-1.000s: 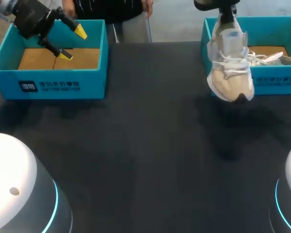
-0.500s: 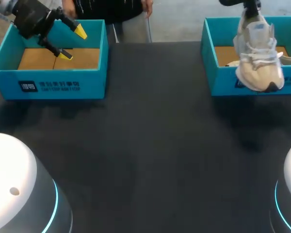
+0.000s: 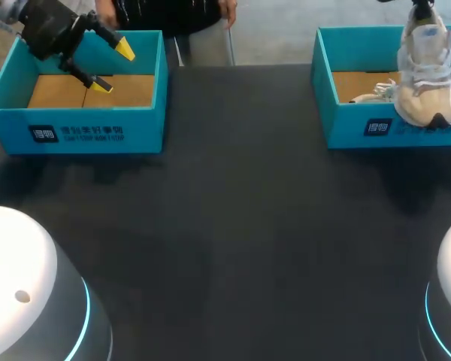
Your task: Take the shoe out of the shoebox, open the shoe tongue, remove and reinsert the insole, then place the shoe into the shoebox
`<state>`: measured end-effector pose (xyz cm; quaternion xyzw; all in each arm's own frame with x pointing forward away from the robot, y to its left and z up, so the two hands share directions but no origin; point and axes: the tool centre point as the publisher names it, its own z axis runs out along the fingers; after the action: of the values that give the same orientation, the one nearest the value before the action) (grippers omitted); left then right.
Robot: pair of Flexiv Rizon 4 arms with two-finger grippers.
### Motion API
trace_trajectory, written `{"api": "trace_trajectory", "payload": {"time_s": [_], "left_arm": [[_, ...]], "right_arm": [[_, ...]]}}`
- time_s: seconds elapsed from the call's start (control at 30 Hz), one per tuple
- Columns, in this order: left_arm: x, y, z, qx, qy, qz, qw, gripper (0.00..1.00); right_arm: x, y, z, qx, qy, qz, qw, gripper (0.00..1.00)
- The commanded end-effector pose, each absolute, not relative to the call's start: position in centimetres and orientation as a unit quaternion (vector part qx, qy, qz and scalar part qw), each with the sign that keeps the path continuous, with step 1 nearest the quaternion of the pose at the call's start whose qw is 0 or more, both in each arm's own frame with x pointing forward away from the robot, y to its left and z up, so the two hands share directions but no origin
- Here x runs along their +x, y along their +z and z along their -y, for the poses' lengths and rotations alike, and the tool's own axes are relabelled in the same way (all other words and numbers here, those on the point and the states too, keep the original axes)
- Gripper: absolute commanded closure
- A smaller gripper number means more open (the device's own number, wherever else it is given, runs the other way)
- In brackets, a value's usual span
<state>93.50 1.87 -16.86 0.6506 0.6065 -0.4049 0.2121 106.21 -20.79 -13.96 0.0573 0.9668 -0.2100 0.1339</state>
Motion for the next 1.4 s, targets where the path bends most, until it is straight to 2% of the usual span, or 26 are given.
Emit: {"api": "trace_trajectory", "payload": {"time_s": [0.03,0.57,1.0,1.4], "left_arm": [[93.5,-16.9,-1.9,0.651,-0.404,-0.606,0.212,0.00],[93.5,-16.9,-1.9,0.651,-0.404,-0.606,0.212,0.00],[93.5,-16.9,-1.9,0.651,-0.404,-0.606,0.212,0.00],[93.5,-16.9,-1.9,0.651,-0.404,-0.606,0.212,0.00]], "right_arm": [[107.8,-14.6,22.4,0.067,-0.207,-0.969,0.117,1.00],[109.9,-16.0,26.9,0.135,-0.179,-0.967,0.120,1.00],[109.3,-17.0,29.8,0.405,-0.165,-0.892,0.114,1.00],[108.6,-16.4,32.1,0.560,-0.177,-0.803,0.101,1.00]]}}
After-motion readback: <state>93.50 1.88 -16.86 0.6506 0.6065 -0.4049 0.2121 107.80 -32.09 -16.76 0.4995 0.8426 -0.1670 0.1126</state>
